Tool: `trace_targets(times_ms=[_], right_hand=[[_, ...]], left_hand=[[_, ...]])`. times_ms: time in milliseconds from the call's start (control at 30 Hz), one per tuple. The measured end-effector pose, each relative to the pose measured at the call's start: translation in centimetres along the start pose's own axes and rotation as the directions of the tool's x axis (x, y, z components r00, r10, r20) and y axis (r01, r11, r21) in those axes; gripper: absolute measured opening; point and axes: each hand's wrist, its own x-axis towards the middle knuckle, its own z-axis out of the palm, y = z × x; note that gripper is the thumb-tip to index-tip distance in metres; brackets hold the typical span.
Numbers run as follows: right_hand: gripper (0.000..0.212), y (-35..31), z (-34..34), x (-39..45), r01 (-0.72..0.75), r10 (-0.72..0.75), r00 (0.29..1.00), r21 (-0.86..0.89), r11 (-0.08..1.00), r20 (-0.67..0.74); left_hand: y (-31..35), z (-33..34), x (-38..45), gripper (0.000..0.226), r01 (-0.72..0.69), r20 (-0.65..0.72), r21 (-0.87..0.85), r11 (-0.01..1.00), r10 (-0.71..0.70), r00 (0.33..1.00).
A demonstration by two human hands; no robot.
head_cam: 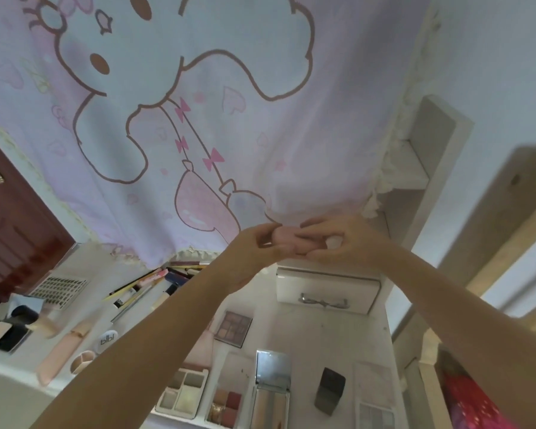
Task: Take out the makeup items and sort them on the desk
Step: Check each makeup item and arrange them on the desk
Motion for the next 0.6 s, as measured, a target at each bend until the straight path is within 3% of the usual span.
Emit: trace_targets(times_ms=[167,300,467,533,600], right_hand=[[0.039,0.5,1.8,-1.1,0.041,-0.042,0.999,-0.026,0.999,-0.03],[0.036,1.2,3.0,-1.5,0.074,-0.077,0.995,-0.048,0.996,-0.062],[0.041,2.3,3.3,-2.1,-0.087,0.095,0.994,0.15,0.985,-0.046],[0.042,2.8,3.3,-2.3,-0.085,0.088,0.996,0.116,0.99,-0.019],[0.028,3.3,2.8,-2.5,-0.121,0.125,0.992,0.122,0.985,-0.024]], left_hand=[[-1.8,0.2,-0.6,0.077,0.08,-0.073,0.033,0.996,-0.078,0.994],[-2.9,0.5,-0.4,0.074,0.085,-0.075,0.016,0.996,-0.083,0.994],[-4.7,1.0,-0.2,0.064,0.087,0.011,0.025,0.996,-0.087,0.996],[-5.3,1.5,0.0,0.063,0.091,0.031,-0.025,0.996,-0.09,0.995],[-5.7,1.8,0.3,0.065,0.087,0.087,-0.035,0.996,-0.084,0.993]])
